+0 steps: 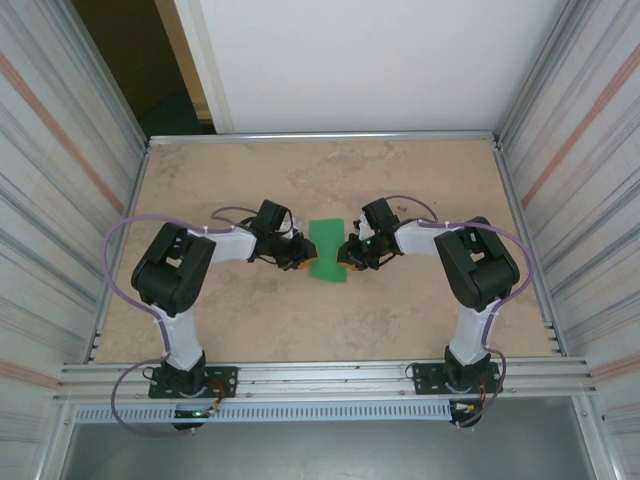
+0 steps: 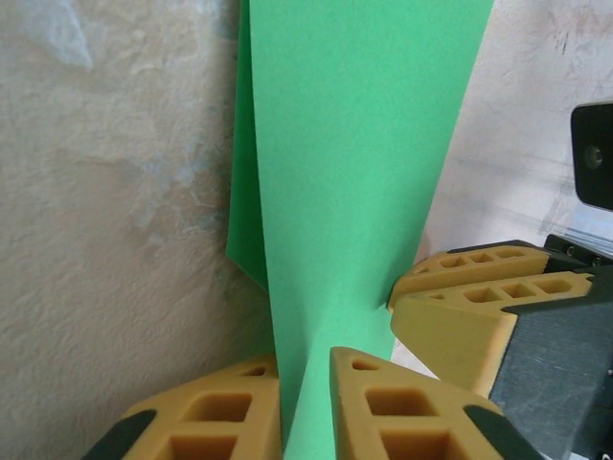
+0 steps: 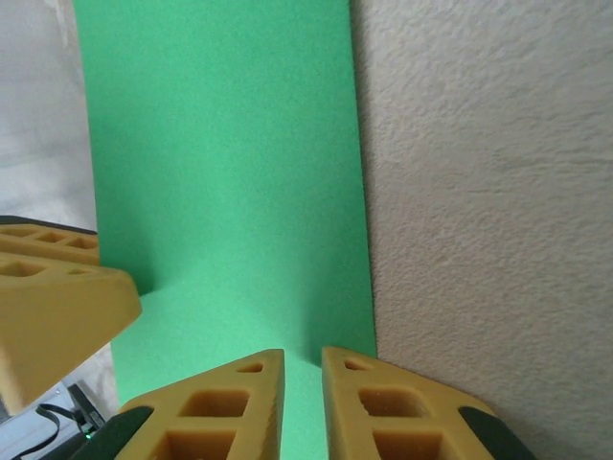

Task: Fold a paper plane with a square sheet of paper (pick it up from the middle)
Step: Third fold the triangle at the center of the table.

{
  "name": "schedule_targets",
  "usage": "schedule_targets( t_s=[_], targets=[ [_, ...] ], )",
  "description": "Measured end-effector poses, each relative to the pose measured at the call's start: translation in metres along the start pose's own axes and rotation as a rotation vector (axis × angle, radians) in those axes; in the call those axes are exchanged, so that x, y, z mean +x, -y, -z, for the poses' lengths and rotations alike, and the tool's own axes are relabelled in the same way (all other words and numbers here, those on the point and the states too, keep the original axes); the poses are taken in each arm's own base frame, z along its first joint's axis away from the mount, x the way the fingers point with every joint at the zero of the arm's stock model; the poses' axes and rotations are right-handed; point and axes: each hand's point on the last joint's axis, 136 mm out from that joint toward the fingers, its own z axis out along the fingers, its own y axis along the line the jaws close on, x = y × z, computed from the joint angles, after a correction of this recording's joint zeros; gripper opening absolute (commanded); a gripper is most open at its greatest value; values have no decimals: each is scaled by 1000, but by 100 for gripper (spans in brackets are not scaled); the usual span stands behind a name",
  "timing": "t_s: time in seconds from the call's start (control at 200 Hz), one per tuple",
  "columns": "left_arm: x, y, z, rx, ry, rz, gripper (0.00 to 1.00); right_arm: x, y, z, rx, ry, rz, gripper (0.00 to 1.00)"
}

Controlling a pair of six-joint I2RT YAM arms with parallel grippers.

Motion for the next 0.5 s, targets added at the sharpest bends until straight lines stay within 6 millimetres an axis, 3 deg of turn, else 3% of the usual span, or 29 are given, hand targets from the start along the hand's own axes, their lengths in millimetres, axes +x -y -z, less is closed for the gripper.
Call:
schedule_targets(
  t_s=[0.18,0.341,0.501],
  targets=[
    [-2,-1,1,-1,5,21,10,-1,-2,1,-12,13,16,24],
    [-3,-2,1,-1,8,41,9,-2,-5,13,0,63,69,40],
    [-5,1,1,9,16,69,9,-5,-29,36,-3,163,244,55]
  ],
)
